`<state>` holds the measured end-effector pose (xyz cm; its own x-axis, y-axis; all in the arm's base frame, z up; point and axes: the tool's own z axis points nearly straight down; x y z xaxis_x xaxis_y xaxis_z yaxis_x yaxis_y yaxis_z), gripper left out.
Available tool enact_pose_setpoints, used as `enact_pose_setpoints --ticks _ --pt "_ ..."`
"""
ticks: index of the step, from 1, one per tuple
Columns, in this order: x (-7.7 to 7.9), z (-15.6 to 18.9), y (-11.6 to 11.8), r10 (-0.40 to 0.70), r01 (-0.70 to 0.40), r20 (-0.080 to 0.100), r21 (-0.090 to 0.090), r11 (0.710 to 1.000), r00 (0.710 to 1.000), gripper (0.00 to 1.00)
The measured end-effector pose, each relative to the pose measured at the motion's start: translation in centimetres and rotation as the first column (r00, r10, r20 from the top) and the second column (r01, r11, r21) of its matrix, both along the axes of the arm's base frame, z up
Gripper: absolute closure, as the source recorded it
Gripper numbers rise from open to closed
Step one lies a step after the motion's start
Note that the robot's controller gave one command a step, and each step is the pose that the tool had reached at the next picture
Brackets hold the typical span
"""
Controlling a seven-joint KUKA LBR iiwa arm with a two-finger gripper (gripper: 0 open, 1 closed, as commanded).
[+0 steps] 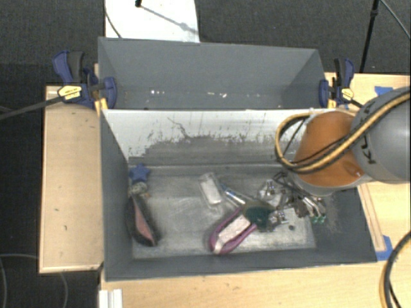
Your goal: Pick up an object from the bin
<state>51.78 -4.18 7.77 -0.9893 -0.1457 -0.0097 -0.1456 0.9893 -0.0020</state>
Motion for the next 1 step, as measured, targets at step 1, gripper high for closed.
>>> enact_pose_setpoints --ticks 1 --pt "-1.61 14.16 1.87 0.063 -0.063 0.000 0.000 0.998 0.998 1.00"
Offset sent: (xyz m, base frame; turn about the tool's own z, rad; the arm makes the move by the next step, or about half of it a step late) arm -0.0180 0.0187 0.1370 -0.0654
